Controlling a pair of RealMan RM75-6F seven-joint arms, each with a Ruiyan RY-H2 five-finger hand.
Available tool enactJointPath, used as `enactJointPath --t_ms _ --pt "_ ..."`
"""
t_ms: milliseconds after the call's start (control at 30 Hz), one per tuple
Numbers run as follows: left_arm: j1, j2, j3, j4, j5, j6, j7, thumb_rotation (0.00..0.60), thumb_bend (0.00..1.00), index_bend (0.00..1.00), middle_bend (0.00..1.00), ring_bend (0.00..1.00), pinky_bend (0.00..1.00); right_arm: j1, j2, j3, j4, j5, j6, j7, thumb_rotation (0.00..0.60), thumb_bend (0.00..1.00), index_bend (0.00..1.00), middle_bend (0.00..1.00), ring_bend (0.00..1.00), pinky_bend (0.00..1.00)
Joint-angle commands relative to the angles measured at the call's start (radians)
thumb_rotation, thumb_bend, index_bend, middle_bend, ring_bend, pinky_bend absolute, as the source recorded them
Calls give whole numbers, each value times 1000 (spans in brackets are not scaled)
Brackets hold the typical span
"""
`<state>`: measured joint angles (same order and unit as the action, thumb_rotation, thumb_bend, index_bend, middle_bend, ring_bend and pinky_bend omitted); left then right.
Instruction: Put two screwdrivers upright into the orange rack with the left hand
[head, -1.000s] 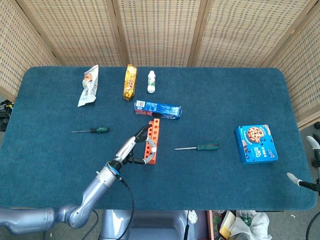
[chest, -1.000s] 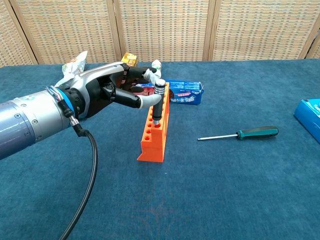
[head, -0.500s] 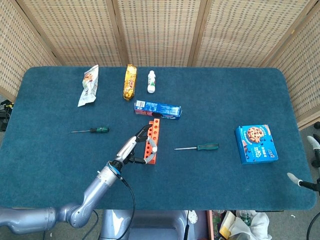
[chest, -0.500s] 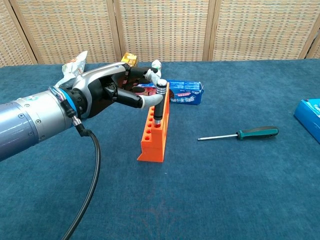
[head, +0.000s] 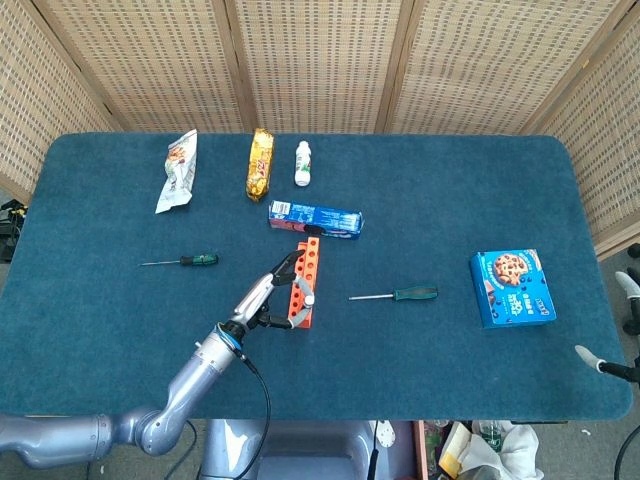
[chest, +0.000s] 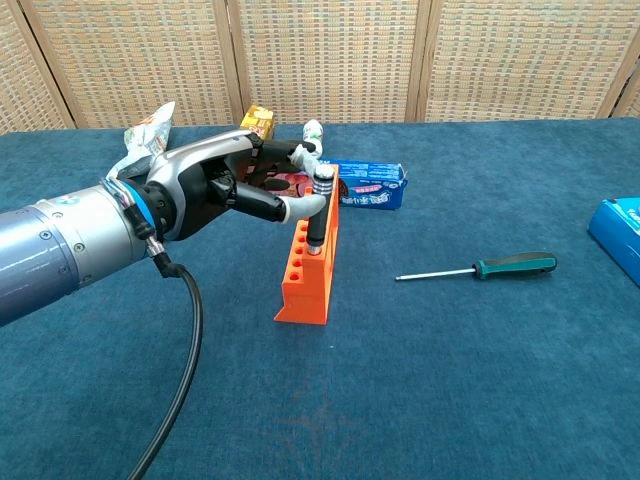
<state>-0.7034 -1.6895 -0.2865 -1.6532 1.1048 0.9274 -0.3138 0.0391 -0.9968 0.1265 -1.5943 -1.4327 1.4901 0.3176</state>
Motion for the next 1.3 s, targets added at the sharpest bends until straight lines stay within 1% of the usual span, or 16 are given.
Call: enactJointPath --t_ms 33,100,167,367,467,533,633,700,767,800,833,933,1000,1067,1200,1300 --pt "1 -2 -1 2 -1 1 2 600 443 565 0 0 0 0 1 0 -1 -1 0 1 600 0 0 0 0 0" --pt "0 -3 0 4 -3 0 6 600 443 553 0 0 0 0 1 0 -1 0 0 1 600 0 0 0 0 0" --pt "-1 -3 -1 3 -6 -1 10 600 441 519 0 0 0 0 1 1 -1 1 0 1 600 0 0 0 0 0" --pt "-1 -2 1 1 -9 -5 18 600 419 319 0 0 0 0 2 1 -1 1 1 3 600 0 0 0 0 0" --pt "-1 3 4 -1 -7 -11 19 600 337 196 0 0 0 -1 3 0 -1 -1 1 5 600 0 0 0 0 0" --pt "0 6 5 -3 -3 -14 17 600 247 101 0 0 0 -1 3 0 -2 -1 1 4 600 0 0 0 0 0" --pt "1 12 7 -8 7 -17 11 600 166 46 0 0 0 -1 2 1 -2 0 2 4 600 0 0 0 0 0" --pt "4 19 8 -15 19 -17 2 600 149 13 0 0 0 -1 2 1 -2 0 2 5 600 0 0 0 0 0" --pt "11 31 1 -33 41 -6 -16 600 131 0 0 0 0 -1 2 1 -2 0 4 5 600 0 0 0 0 0" --pt "20 62 0 -63 84 20 -10 600 113 0 0 0 0 -1 2 2 -1 0 4 5 600 0 0 0 0 0" --pt "26 83 5 -81 98 25 -1 600 88 0 0 0 0 -1 1 1 -1 -1 3 5 600 0 0 0 0 0" --pt "35 136 11 -129 110 31 25 600 13 0 0 0 0 0 2 1 -2 -2 3 4 600 0 0 0 0 0" --pt "42 169 7 -163 113 41 35 600 0 0 0 0 0 -1 1 0 -2 -4 4 3 600 0 0 0 0 0" --pt "49 192 -4 -189 124 72 56 600 0 0 0 0 0 -1 1 -1 -4 -7 5 2 600 0 0 0 0 0" --pt "34 218 -18 -224 113 98 167 600 0 0 0 0 0 -1 0 -3 -7 -10 6 -6 600 0 0 0 0 0" --pt "-4 237 -39 -256 42 88 297 600 0 0 0 0 0 0 -2 -4 -8 -10 6 -17 600 0 0 0 0 0"
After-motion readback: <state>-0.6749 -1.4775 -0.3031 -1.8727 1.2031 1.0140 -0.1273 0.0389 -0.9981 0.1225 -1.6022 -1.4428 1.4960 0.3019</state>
